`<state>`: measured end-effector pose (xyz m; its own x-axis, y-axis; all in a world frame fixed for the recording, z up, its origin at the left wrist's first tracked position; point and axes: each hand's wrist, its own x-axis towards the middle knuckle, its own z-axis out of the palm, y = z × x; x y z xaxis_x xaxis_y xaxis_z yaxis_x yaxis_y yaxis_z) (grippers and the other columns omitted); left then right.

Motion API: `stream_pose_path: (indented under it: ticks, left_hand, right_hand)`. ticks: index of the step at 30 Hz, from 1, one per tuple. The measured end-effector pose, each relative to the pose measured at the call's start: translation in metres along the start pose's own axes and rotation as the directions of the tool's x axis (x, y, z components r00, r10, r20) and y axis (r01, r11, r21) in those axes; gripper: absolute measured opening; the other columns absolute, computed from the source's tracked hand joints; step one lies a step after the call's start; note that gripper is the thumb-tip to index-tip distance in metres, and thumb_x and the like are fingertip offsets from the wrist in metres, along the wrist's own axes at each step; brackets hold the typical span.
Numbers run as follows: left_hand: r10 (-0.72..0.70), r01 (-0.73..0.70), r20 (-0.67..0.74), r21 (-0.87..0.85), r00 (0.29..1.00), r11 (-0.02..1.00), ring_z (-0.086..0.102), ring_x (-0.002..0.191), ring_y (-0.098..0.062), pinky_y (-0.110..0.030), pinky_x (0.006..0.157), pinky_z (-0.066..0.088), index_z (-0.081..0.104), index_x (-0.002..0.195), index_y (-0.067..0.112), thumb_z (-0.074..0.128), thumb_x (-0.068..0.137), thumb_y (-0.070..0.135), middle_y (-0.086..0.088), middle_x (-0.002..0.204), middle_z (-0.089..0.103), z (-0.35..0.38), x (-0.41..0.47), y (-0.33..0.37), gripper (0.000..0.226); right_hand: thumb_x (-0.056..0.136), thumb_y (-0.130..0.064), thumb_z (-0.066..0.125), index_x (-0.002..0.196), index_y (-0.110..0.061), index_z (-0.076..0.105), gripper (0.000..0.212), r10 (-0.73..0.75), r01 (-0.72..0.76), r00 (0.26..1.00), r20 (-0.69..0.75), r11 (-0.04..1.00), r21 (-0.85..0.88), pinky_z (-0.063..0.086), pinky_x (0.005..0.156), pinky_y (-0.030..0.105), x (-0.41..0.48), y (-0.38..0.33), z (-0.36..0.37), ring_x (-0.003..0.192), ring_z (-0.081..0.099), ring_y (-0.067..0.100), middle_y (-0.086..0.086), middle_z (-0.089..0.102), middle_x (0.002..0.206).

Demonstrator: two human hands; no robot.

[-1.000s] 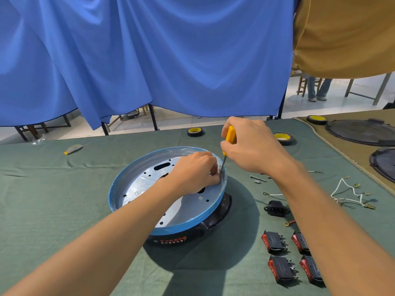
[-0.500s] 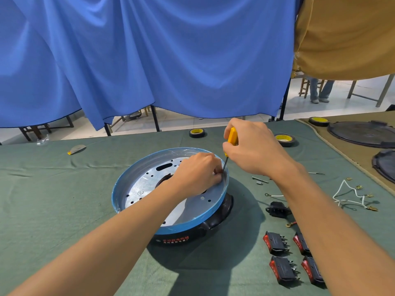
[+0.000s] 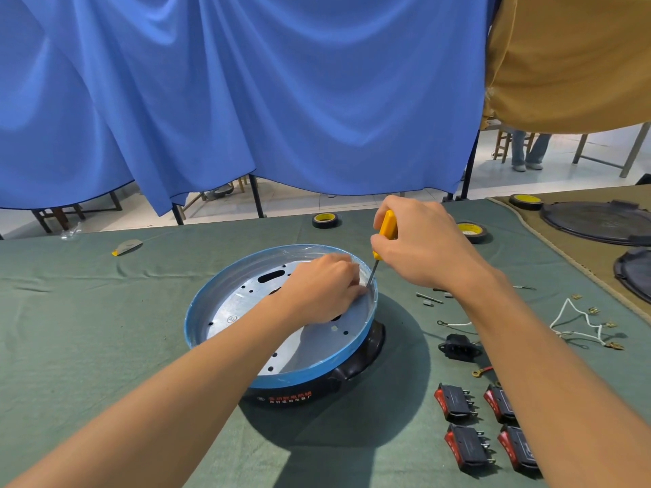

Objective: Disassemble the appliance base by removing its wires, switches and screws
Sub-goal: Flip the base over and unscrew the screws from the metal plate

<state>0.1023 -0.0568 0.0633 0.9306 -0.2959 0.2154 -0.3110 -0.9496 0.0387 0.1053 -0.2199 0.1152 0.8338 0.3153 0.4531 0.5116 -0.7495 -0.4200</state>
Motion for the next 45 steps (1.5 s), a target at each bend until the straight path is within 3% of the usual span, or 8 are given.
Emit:
stream_pose_path:
  ticks: [9, 15, 19, 23, 28, 34, 38, 45]
  left_hand:
    - [0.044, -0.043, -0.078, 0.013, 0.996, 0.999, 0.051, 0.086, -0.01, -0.017, 0.051, 0.024, 0.072, 0.109, 0.025, 0.052, 0.097, 0.038, 0.006, 0.106, 0.064, -0.001, -0.003, 0.001, 0.027]
    - [0.028, -0.027, 0.005, -0.108, 1.0, 0.994, 0.057, 0.094, -0.015, -0.028, 0.07, 0.047, 0.074, 0.106, 0.025, 0.06, 0.094, 0.026, 0.006, 0.107, 0.066, -0.009, -0.001, -0.001, 0.018]
    - [0.03, -0.03, -0.035, -0.005, 0.999, 1.0, 0.056, 0.094, -0.016, -0.021, 0.059, 0.037, 0.071, 0.109, 0.024, 0.052, 0.097, 0.033, 0.004, 0.107, 0.063, -0.001, -0.001, 0.003, 0.024]
    - [0.056, -0.048, -0.074, 0.107, 0.996, 0.993, 0.055, 0.091, -0.018, -0.035, 0.063, 0.05, 0.068, 0.103, 0.017, 0.047, 0.096, 0.036, 0.001, 0.099, 0.059, 0.002, -0.003, 0.004, 0.029]
    - [0.165, -0.152, -0.035, 0.244, 0.986, 0.958, 0.041, 0.085, -0.016, -0.031, 0.06, 0.034, 0.055, 0.106, 0.009, 0.044, 0.096, 0.031, 0.0, 0.09, 0.044, 0.001, -0.002, 0.005, 0.027]
    - [0.218, -0.228, 0.068, 0.352, 0.974, 0.908, 0.042, 0.092, -0.02, -0.03, 0.067, 0.034, 0.049, 0.121, 0.008, 0.042, 0.098, 0.032, -0.008, 0.111, 0.053, -0.001, 0.001, 0.003, 0.034]
    - [0.22, -0.239, 0.095, 0.318, 0.971, 0.917, 0.039, 0.094, -0.018, -0.03, 0.072, 0.034, 0.047, 0.123, 0.008, 0.042, 0.099, 0.032, -0.007, 0.114, 0.052, 0.002, 0.003, 0.0, 0.033]
    - [0.121, -0.108, -0.066, 0.181, 0.99, 0.978, 0.053, 0.1, -0.018, -0.033, 0.064, 0.046, 0.064, 0.107, 0.015, 0.044, 0.1, 0.033, 0.002, 0.102, 0.059, 0.005, 0.003, 0.001, 0.027]
  right_hand:
    - [0.087, -0.025, 0.061, 0.099, -0.021, 0.056, 0.013, 0.026, -0.026, 1.0, -0.001, 1.0, -0.012, 0.052, 0.075, 0.043, 0.0, 0.0, 0.0, 0.088, 0.055, 0.023, 0.0, 0.06, 0.091]
    - [0.087, -0.025, 0.06, 0.098, -0.021, 0.056, 0.012, 0.03, -0.03, 1.0, -0.007, 0.999, -0.015, 0.052, 0.074, 0.042, 0.0, 0.0, -0.001, 0.086, 0.055, 0.023, 0.001, 0.06, 0.089]
    - [0.088, -0.025, 0.061, 0.098, -0.021, 0.056, 0.012, 0.031, -0.031, 1.0, -0.001, 0.999, -0.014, 0.052, 0.075, 0.043, 0.0, -0.001, -0.001, 0.086, 0.056, 0.023, 0.001, 0.06, 0.09]
    - [0.089, -0.025, 0.06, 0.098, -0.02, 0.057, 0.011, 0.028, -0.028, 1.0, -0.002, 1.0, -0.012, 0.051, 0.073, 0.041, 0.0, -0.001, -0.001, 0.086, 0.056, 0.023, 0.001, 0.06, 0.09]
    - [0.09, -0.026, 0.06, 0.099, -0.02, 0.057, 0.011, 0.029, -0.029, 1.0, 0.003, 1.0, -0.011, 0.05, 0.074, 0.04, -0.001, -0.002, 0.0, 0.088, 0.055, 0.024, 0.001, 0.06, 0.092]
    - [0.09, -0.028, 0.06, 0.101, -0.02, 0.056, 0.014, 0.024, -0.024, 1.0, -0.001, 1.0, -0.009, 0.051, 0.076, 0.042, -0.002, -0.004, -0.001, 0.091, 0.056, 0.026, 0.003, 0.06, 0.096]
    - [0.091, -0.028, 0.06, 0.103, -0.019, 0.057, 0.015, 0.017, -0.017, 1.0, 0.005, 1.0, -0.01, 0.052, 0.077, 0.042, -0.002, -0.004, -0.001, 0.091, 0.056, 0.025, 0.004, 0.061, 0.097]
    - [0.091, -0.028, 0.06, 0.102, -0.019, 0.056, 0.014, 0.022, -0.022, 1.0, -0.006, 1.0, -0.017, 0.047, 0.072, 0.037, -0.002, -0.003, 0.0, 0.089, 0.055, 0.024, 0.003, 0.061, 0.094]
